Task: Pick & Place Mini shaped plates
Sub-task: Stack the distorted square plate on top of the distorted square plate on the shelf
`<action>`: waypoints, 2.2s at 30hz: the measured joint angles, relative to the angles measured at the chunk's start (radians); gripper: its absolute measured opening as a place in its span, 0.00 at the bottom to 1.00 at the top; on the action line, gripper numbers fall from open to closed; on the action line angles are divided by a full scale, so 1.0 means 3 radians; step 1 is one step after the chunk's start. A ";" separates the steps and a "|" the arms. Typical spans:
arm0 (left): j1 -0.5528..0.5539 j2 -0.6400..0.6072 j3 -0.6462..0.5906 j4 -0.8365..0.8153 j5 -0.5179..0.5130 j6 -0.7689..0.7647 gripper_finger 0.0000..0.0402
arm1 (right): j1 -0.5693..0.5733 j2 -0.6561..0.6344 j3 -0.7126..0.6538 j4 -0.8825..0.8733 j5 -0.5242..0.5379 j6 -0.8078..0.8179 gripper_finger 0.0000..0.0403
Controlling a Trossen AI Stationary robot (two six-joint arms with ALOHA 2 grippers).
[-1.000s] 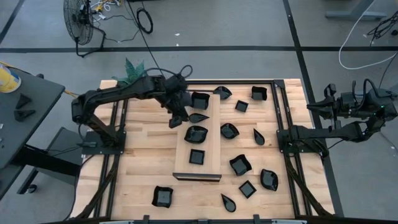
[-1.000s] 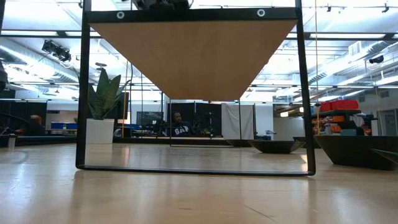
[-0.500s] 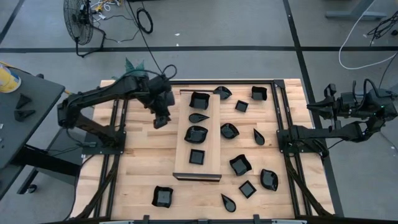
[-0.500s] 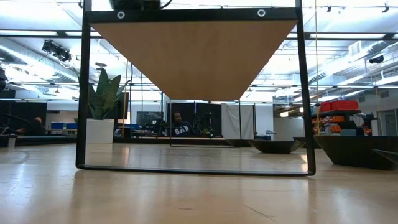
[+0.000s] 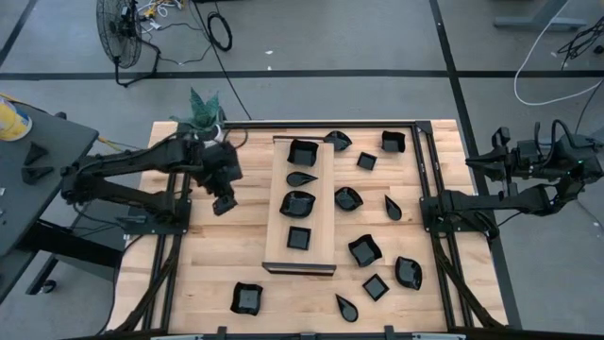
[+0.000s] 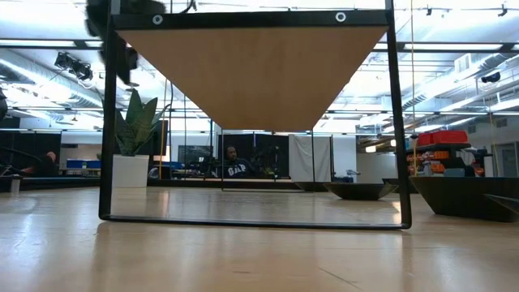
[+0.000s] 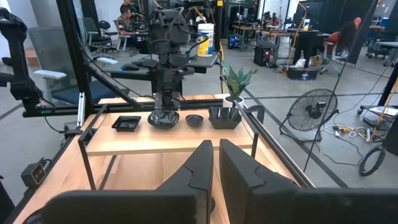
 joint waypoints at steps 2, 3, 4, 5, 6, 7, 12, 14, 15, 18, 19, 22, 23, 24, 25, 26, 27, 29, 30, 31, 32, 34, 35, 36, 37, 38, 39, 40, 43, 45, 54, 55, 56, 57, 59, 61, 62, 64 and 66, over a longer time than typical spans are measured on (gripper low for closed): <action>-0.0074 -0.0119 -0.0134 0.0052 -0.0010 -0.0121 0.54 | 0.0000 0.0000 0.0001 0.0000 0.0000 -0.0001 0.08; -0.0110 -0.0178 -0.0194 0.0075 -0.0013 -0.0164 0.54 | 0.0001 0.0000 0.0001 0.0000 0.0000 0.0000 0.08; -0.0148 -0.0236 -0.0256 0.0083 -0.0020 -0.0219 0.54 | 0.0000 0.0000 -0.0001 -0.0001 0.0000 0.0000 0.08; -0.0193 -0.0287 -0.0318 0.0116 -0.0020 -0.0258 0.54 | 0.0000 0.0000 -0.0001 0.0000 0.0000 -0.0001 0.08; -0.0237 -0.0329 -0.0370 0.0171 -0.0023 -0.0314 0.54 | 0.0000 0.0000 0.0001 0.0000 0.0000 -0.0001 0.08; -0.0291 -0.0369 -0.0424 0.0224 -0.0027 -0.0358 0.54 | 0.0000 0.0000 -0.0001 0.0000 0.0000 0.0000 0.08; -0.0602 -0.0427 -0.0631 0.0334 -0.0023 -0.0572 0.53 | 0.0000 0.0000 0.0000 0.0000 0.0000 0.0000 0.08; -0.0742 -0.0427 -0.0683 0.0337 -0.0035 -0.0669 0.53 | 0.0000 0.0000 0.0000 0.0000 0.0000 -0.0001 0.08; -0.0809 -0.0427 -0.0704 0.0336 -0.0049 -0.0734 0.52 | 0.0000 0.0000 0.0001 0.0000 0.0000 0.0000 0.08; -0.1033 -0.0418 -0.0754 0.0361 -0.0103 -0.0919 0.51 | 0.0001 0.0000 0.0001 0.0000 0.0000 -0.0001 0.08; -0.1114 -0.0416 -0.0759 0.0361 -0.0146 -0.0985 0.51 | 0.0001 0.0000 0.0000 0.0000 0.0000 0.0000 0.08; -0.1359 -0.0416 -0.0773 0.0437 -0.0359 -0.1235 0.50 | 0.0001 0.0000 0.0000 -0.0001 0.0000 -0.0001 0.08; -0.1439 -0.0415 -0.0775 0.0453 -0.0437 -0.1340 0.50 | 0.0000 0.0000 0.0001 0.0000 0.0000 -0.0001 0.08; -0.1513 -0.0406 -0.0775 0.0486 -0.0524 -0.1446 0.50 | 0.0001 0.0000 0.0000 0.0000 0.0000 0.0000 0.08; -0.1579 -0.0376 -0.0775 0.0531 -0.0599 -0.1543 0.50 | 0.0001 0.0000 0.0001 0.0000 0.0000 -0.0001 0.08; -0.1643 -0.0348 -0.0775 0.0552 -0.0643 -0.1635 0.50 | 0.0001 0.0000 0.0001 0.0000 0.0000 -0.0001 0.08; -0.1711 -0.0322 -0.0778 0.0555 -0.0673 -0.1732 0.50 | 0.0001 0.0000 0.0001 0.0000 0.0000 -0.0001 0.08; -0.1852 -0.0273 -0.0778 0.0606 -0.0694 -0.1940 0.50 | 0.0001 0.0000 0.0001 0.0000 0.0000 0.0000 0.08; -0.1921 -0.0241 -0.0777 0.0651 -0.0700 -0.2010 0.50 | 0.0000 0.0000 0.0000 -0.0001 0.0000 -0.0001 0.08; -0.1991 -0.0211 -0.0777 0.0678 -0.0722 -0.2067 0.50 | 0.0001 0.0000 0.0000 0.0000 0.0000 0.0000 0.08; -0.2059 -0.0185 -0.0777 0.0702 -0.0755 -0.2134 0.50 | 0.0000 0.0000 -0.0001 0.0000 0.0000 -0.0001 0.08; -0.2184 -0.0133 -0.0777 0.0752 -0.0853 -0.2295 0.50 | 0.0000 0.0000 0.0000 0.0000 0.0000 -0.0001 0.08; -0.2243 -0.0111 -0.0777 0.0761 -0.0907 -0.2420 0.50 | 0.0001 0.0000 -0.0001 0.0000 0.0000 -0.0001 0.08; -0.2302 -0.0085 -0.0777 0.0762 -0.0959 -0.2535 0.50 | 0.0000 0.0000 0.0001 -0.0001 0.0000 -0.0001 0.08; -0.2358 -0.0061 -0.0777 0.0780 -0.1012 -0.2650 0.50 | 0.0000 0.0000 0.0000 -0.0001 0.0000 -0.0001 0.08; -0.2415 -0.0040 -0.0777 0.0792 -0.1062 -0.2758 0.50 | 0.0000 0.0000 0.0001 0.0000 0.0000 0.0000 0.08; -0.2472 -0.0018 -0.0777 0.0789 -0.1112 -0.2864 0.50 | 0.0000 0.0000 0.0001 0.0000 0.0000 -0.0001 0.08; -0.2525 0.0005 -0.0777 0.0789 -0.1157 -0.2969 0.50 | 0.0000 0.0000 0.0001 -0.0001 0.0000 -0.0001 0.08; -0.2671 0.0087 -0.0777 0.0795 -0.1279 -0.3263 0.50 | 0.0000 0.0000 0.0001 0.0000 0.0000 -0.0001 0.08; -0.2751 0.0154 -0.0776 0.0814 -0.1316 -0.3450 0.50 | 0.0000 0.0000 0.0001 0.0000 0.0000 -0.0001 0.08; -0.3105 0.0550 -0.0757 0.1349 -0.1195 -0.3977 0.50 | 0.0000 0.0000 0.0000 0.0000 0.0000 -0.0001 0.08; -0.3132 0.0589 -0.0732 0.1379 -0.1162 -0.4020 0.50 | 0.0000 0.0000 0.0000 0.0000 0.0000 0.0000 0.08; -0.3155 0.0630 -0.0694 0.1376 -0.1139 -0.4075 0.50 | 0.0001 0.0000 0.0000 0.0000 0.0000 -0.0001 0.08; -0.3177 0.0669 -0.0649 0.1375 -0.1130 -0.4141 0.50 | 0.0000 0.0000 0.0001 -0.0001 0.0000 0.0000 0.08; -0.3216 0.0730 -0.0563 0.1371 -0.1129 -0.4268 0.50 | 0.0000 0.0000 0.0000 0.0000 0.0000 0.0000 0.08; -0.3241 0.0793 -0.0485 0.1369 -0.1129 -0.4411 0.50 | 0.0000 0.0000 0.0001 0.0000 0.0000 -0.0001 0.08; -0.3250 0.0830 -0.0454 0.1366 -0.1127 -0.4480 0.50 | 0.0001 0.0000 0.0000 0.0000 0.0000 -0.0001 0.08; -0.3261 0.0915 -0.0390 0.1351 -0.1123 -0.4609 0.50 | 0.0001 0.0000 0.0001 0.0000 0.0000 -0.0001 0.08; -0.3277 0.0993 -0.0340 0.1362 -0.1117 -0.4758 0.50 | 0.0001 0.0000 0.0001 0.0000 0.0000 0.0000 0.08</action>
